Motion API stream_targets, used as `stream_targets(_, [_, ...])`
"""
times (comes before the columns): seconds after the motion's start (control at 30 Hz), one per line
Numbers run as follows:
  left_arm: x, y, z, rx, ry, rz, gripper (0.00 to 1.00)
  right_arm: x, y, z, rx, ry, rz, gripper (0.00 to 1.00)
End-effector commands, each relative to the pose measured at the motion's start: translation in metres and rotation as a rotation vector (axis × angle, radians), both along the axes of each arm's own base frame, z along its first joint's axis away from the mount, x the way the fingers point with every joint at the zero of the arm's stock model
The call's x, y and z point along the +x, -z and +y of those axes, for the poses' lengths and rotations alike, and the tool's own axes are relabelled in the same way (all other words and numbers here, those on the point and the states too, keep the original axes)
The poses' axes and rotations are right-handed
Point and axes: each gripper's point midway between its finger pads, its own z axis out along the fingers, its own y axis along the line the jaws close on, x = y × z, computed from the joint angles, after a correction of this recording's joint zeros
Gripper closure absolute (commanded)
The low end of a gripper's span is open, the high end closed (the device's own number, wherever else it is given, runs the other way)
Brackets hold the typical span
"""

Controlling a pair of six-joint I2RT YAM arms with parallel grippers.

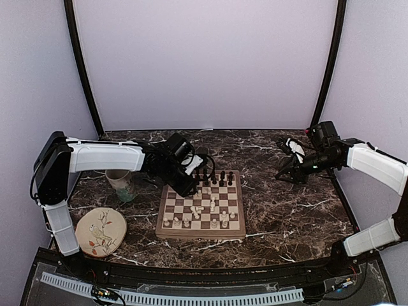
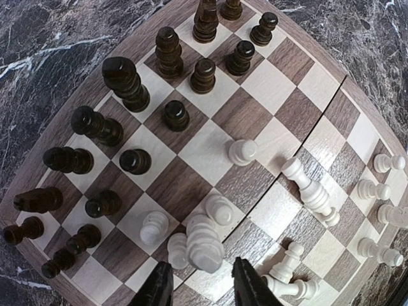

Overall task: Set up the chess pieces on the board
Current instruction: Pick up the king from the chessboard.

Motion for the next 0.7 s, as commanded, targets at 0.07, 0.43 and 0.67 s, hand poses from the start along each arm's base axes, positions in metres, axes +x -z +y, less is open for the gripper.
stream_targets(0.07, [0.0,-0.009,-0.003,0.007,0.006,-0.019,0.67,0.002,-0.002,-0.001,0.003,-0.006,-0.022,0.63])
stream_targets(0.43, [0.001,-0.012,-0.015,-0.038,0.027,-0.026,0.73,0.001,0.003,-0.001,-0.005,-0.014,-0.009,0.63])
stream_targets(0.67, [0.001,-0.006,-0.017,-0.028,0.033,-0.012,0.79,0.0,0.005,0.0,-0.007,-0.02,-0.001,0.64])
